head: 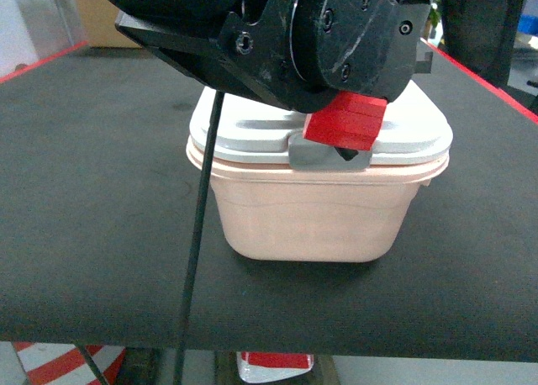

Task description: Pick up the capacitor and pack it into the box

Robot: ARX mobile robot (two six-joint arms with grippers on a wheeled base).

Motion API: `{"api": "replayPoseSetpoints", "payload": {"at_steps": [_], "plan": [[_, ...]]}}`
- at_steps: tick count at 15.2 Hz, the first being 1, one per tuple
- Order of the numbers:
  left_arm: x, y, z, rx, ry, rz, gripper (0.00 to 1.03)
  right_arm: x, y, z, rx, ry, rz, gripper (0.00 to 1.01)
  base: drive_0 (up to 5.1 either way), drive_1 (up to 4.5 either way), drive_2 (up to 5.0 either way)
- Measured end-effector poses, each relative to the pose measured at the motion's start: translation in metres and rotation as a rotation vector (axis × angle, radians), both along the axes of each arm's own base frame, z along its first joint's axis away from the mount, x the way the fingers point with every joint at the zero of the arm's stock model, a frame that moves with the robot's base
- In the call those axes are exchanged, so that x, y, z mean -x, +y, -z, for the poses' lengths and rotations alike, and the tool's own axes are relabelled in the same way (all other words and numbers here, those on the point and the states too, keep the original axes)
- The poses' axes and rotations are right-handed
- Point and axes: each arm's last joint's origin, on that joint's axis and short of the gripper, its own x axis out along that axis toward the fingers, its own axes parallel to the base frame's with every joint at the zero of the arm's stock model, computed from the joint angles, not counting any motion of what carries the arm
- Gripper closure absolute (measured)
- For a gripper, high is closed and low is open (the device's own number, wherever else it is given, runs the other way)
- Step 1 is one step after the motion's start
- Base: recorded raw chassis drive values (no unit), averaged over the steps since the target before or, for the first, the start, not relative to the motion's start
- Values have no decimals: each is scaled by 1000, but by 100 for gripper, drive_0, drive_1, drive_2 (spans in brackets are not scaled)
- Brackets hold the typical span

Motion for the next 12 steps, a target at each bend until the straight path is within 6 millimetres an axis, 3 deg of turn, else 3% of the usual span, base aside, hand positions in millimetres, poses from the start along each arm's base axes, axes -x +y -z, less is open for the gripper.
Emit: {"api": "replayPoseSetpoints", "payload": {"at_steps": [3, 12], "plan": [[0, 9, 1, -5, 9, -10, 101, 0, 0, 0, 0, 0, 0, 3, 0, 0, 0], [9, 8, -2, 5, 26, 57, 101, 0, 0, 0, 0, 0, 0, 3, 0, 0, 0]]}}
